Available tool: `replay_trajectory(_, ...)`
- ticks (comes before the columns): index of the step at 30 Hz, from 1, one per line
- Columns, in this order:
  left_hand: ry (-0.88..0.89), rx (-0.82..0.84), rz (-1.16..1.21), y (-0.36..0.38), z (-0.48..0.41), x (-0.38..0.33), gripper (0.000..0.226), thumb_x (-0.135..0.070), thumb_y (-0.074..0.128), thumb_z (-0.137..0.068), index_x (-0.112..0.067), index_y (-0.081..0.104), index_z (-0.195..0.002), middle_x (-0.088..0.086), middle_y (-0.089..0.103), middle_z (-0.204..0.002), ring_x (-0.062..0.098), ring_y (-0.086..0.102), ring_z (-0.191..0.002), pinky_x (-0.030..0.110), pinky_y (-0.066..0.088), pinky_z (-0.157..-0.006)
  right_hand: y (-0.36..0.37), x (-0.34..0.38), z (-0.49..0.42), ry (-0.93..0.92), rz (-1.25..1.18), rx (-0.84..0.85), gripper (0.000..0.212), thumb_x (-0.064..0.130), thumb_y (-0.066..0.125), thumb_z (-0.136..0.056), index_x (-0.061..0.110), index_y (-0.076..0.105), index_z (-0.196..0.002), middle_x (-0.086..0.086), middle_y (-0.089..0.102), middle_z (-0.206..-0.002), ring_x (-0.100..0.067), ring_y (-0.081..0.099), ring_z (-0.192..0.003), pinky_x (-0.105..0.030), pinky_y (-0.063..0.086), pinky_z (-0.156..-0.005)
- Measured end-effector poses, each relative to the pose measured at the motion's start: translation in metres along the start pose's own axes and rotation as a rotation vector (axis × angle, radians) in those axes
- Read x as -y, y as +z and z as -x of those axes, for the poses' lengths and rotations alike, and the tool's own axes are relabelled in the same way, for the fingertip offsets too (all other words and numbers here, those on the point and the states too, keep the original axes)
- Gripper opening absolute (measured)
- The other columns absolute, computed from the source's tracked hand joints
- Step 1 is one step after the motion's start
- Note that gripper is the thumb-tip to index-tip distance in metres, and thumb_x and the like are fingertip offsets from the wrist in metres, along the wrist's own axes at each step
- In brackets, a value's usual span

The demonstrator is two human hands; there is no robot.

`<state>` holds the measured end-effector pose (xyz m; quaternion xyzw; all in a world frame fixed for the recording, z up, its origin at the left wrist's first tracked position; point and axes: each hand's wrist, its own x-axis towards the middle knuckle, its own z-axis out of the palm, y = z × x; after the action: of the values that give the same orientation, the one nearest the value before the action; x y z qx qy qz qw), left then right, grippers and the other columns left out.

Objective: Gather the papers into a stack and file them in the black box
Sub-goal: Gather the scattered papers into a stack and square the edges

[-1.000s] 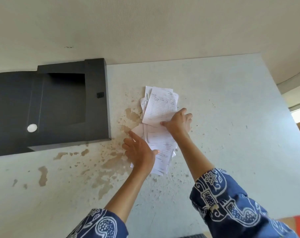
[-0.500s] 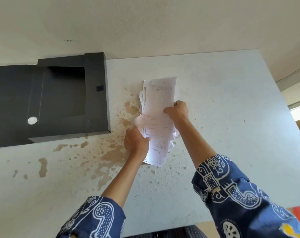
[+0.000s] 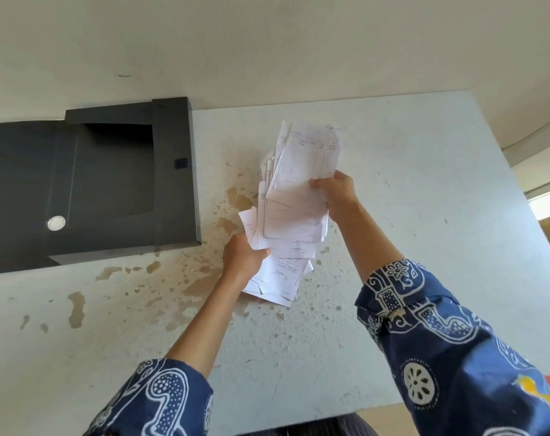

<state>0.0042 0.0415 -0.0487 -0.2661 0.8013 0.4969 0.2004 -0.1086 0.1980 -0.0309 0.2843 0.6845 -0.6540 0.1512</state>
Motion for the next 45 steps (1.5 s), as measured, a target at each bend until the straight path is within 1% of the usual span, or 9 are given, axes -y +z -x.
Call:
replay_trajectory(2, -0.015, 0.005, 0.013, -0.001, -0.001, 0.001, 0.040, -0.004, 0.066, -0.085, -0.007, 0.059, -0.124, 0.010, 0.064, -0.127, 0.027, 0.059, -0.116, 0.028, 0.044, -0.089, -0.003, 0.003, -0.004, -0.031, -0.034, -0.041, 0.032, -0.011, 0.052, -0.079, -0.006, 0.061, -0.109, -0.014, 0.063, -0.096, -0.026, 0.056, -0.089, -0.038, 0.053, -0.076)
replay_trajectory(5, -0.027, -0.027, 0.059, -0.002, -0.001, 0.002, 0.039, -0.002, 0.063, -0.087, -0.007, 0.058, -0.126, 0.009, 0.063, -0.128, 0.026, 0.058, -0.118, 0.028, 0.043, -0.091, -0.012, 0.010, -0.009, -0.095, -0.105, -0.146, 0.027, -0.007, 0.053, -0.080, 0.004, 0.059, -0.104, -0.001, 0.059, -0.081, -0.020, 0.056, -0.078, -0.024, 0.047, -0.059)
replay_trajectory(10, -0.030, -0.114, 0.115, -0.002, -0.005, 0.000, 0.043, -0.001, 0.058, -0.089, -0.009, 0.050, -0.131, 0.007, 0.060, -0.130, 0.025, 0.056, -0.121, 0.026, 0.042, -0.088, -0.035, 0.021, -0.017, -0.167, -0.209, -0.264, 0.031, -0.002, 0.054, -0.079, 0.004, 0.058, -0.110, -0.008, 0.060, -0.096, -0.022, 0.057, -0.086, -0.029, 0.049, -0.071)
replay_trajectory(13, -0.044, -0.186, 0.127, -0.004, -0.008, -0.005, 0.047, 0.002, 0.059, -0.088, -0.006, 0.042, -0.131, 0.009, 0.057, -0.131, 0.026, 0.055, -0.121, 0.025, 0.042, -0.085, -0.044, 0.025, -0.017, -0.138, -0.274, -0.204, 0.025, 0.000, 0.058, -0.078, 0.010, 0.058, -0.100, -0.006, 0.062, -0.094, -0.028, 0.058, -0.094, -0.038, 0.049, -0.081)
replay_trajectory(19, -0.018, -0.216, 0.131, -0.004, -0.012, -0.014, 0.054, 0.005, 0.059, -0.087, -0.007, 0.035, -0.134, 0.009, 0.055, -0.133, 0.026, 0.053, -0.122, 0.022, 0.040, -0.084, -0.047, 0.023, 0.004, -0.082, -0.329, -0.013, 0.012, -0.002, 0.061, -0.082, 0.009, 0.061, -0.082, -0.007, 0.062, -0.090, -0.025, 0.064, -0.089, -0.028, 0.050, -0.069)
replay_trajectory(28, 0.075, -0.222, 0.137, -0.005, -0.023, -0.011, 0.052, -0.003, 0.064, -0.085, -0.011, 0.037, -0.129, 0.007, 0.056, -0.123, 0.021, 0.054, -0.111, 0.010, 0.043, -0.061, -0.032, 0.033, 0.052, -0.168, -0.318, 0.201, 0.027, 0.000, 0.056, -0.087, 0.001, 0.060, -0.114, -0.009, 0.070, -0.103, -0.023, 0.068, -0.090, -0.034, 0.056, -0.078)
replay_trajectory(36, 0.078, -0.195, 0.082, -0.009, -0.027, -0.010, 0.037, -0.004, 0.052, -0.091, -0.007, 0.040, -0.126, 0.008, 0.058, -0.125, 0.010, 0.052, -0.082, 0.009, 0.041, -0.046, -0.025, 0.036, 0.060, -0.139, -0.282, 0.278, 0.026, 0.000, 0.055, -0.087, 0.004, 0.061, -0.112, -0.008, 0.069, -0.107, -0.021, 0.068, -0.091, -0.033, 0.056, -0.078)
replay_trajectory(41, 0.054, -0.189, 0.137, -0.013, -0.031, -0.008, 0.017, -0.017, 0.041, -0.097, -0.007, 0.050, -0.107, -0.007, 0.048, -0.077, 0.019, 0.050, -0.080, 0.024, 0.039, -0.064, -0.006, 0.003, 0.041, 0.000, -0.010, 0.248, 0.033, -0.005, 0.059, -0.083, -0.006, 0.058, -0.116, -0.018, 0.065, -0.110, -0.031, 0.064, -0.095, -0.039, 0.054, -0.080)
replay_trajectory(45, 0.050, -0.186, 0.217, -0.015, -0.027, -0.011, 0.043, -0.031, 0.028, -0.102, -0.004, 0.044, -0.130, 0.000, 0.055, -0.103, 0.018, 0.051, -0.100, 0.030, 0.040, -0.083, 0.013, -0.019, 0.031, -0.013, 0.209, 0.186, 0.036, -0.008, 0.055, -0.081, -0.004, 0.057, -0.117, -0.017, 0.064, -0.108, -0.030, 0.062, -0.094, -0.032, 0.055, -0.068)
